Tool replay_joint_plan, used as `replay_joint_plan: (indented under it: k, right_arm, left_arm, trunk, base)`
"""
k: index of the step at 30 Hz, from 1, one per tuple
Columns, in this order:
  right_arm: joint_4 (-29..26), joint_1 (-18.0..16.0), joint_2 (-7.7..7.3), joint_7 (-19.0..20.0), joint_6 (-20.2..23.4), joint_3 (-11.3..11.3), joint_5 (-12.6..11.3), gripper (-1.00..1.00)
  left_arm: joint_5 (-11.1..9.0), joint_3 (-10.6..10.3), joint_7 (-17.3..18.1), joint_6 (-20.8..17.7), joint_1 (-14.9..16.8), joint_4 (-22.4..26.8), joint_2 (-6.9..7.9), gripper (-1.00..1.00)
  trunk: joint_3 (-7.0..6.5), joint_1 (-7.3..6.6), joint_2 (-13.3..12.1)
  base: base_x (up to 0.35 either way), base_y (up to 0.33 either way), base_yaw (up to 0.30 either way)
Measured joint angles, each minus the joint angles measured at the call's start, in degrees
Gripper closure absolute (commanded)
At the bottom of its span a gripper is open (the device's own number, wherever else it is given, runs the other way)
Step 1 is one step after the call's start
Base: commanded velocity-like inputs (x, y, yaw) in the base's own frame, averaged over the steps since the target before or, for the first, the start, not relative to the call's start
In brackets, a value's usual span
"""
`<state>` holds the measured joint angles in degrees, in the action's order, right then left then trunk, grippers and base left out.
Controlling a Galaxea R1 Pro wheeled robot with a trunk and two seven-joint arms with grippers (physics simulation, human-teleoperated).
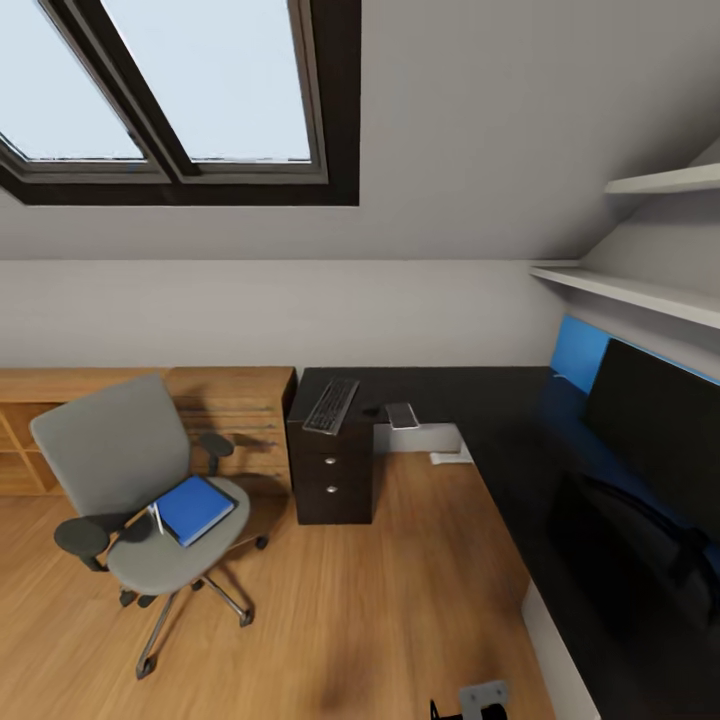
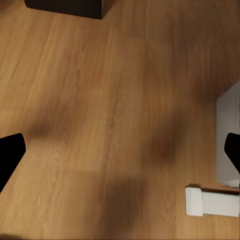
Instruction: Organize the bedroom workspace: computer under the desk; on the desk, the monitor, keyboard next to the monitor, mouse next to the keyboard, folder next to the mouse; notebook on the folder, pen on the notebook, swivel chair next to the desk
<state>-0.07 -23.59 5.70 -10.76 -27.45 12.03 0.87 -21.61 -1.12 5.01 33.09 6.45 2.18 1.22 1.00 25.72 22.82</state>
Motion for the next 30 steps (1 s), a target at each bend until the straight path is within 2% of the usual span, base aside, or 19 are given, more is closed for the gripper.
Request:
replay_joint_plan:
  k: [6, 24, 30]
  right_arm:
    - [-0.01, 0.0, 0.0, 0.02, 0.01, 0.0, 0.0, -1.0]
    - [-0.01, 0.0, 0.07, 0.02, 0.01, -0.01, 0.0, -1.0]
    - [0.0, 0.0, 0.07, 0.0, 0.0, 0.0, 0.0, -1.0]
  left_arm:
    - [-0.07, 0.06, 0.0, 0.01, 0.0, 0.0, 0.0, -1.0]
    - [-0.02, 0.02, 0.0, -0.06, 0.0, 0.0, 0.0, -1.0]
    - [-0.02, 0.0, 0.0, -0.08, 0.0, 0.0, -0.1, -1.0]
  trunk:
    - [0.0, 0.01, 0.0]
    - [0.0, 0.01, 0.0]
    - [0.0, 0.01, 0.0]
  base:
    - [0.307, 0.093, 0.001]
    - [0.275, 0.23, 0.0]
    - [0.277, 0.042, 0.0]
